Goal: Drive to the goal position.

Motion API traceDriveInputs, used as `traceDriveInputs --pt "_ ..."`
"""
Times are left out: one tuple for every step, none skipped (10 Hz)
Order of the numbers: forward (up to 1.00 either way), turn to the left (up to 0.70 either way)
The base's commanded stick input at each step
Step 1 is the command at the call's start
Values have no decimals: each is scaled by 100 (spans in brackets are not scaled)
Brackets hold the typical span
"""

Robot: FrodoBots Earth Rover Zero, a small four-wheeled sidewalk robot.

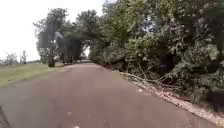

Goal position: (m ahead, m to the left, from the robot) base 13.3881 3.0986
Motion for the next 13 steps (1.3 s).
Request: traceDriveInputs --pt "100 -5" --pt "100 -4" --pt "100 -4" --pt "100 -4" --pt "100 -4" --pt "100 -4" --pt "100 -4" --pt "100 -4" --pt "100 -4" --pt "100 -4" --pt "100 -4" --pt "100 -4" --pt "100 -4"
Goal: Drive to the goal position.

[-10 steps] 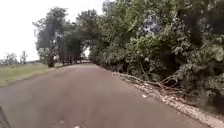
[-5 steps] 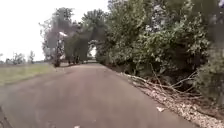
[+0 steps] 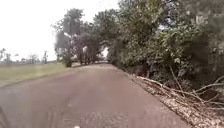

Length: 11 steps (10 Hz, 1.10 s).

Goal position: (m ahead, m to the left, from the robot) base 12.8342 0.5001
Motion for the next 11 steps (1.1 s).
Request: traceDriveInputs --pt "100 -4" --pt "100 -4" --pt "100 -5" --pt "100 -8" --pt "100 -9" --pt "100 -9" --pt "100 -9" --pt "100 -10" --pt "100 -10" --pt "100 -10" --pt "100 -10"
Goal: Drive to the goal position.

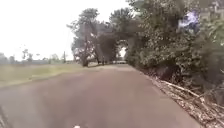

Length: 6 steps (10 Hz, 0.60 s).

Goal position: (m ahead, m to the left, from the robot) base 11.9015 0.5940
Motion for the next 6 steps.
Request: traceDriveInputs --pt "100 -10" --pt "100 -10" --pt "100 -10" --pt "100 -10" --pt "100 -10" --pt "100 -10"
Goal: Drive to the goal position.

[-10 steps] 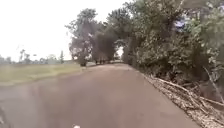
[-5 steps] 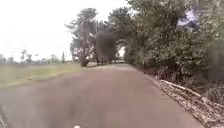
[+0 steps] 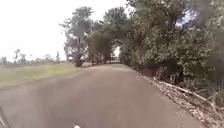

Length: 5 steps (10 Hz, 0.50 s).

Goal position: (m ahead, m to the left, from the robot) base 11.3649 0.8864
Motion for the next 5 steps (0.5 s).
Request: traceDriveInputs --pt "100 -10" --pt "100 -10" --pt "100 -10" --pt "100 -10" --pt "100 -9"
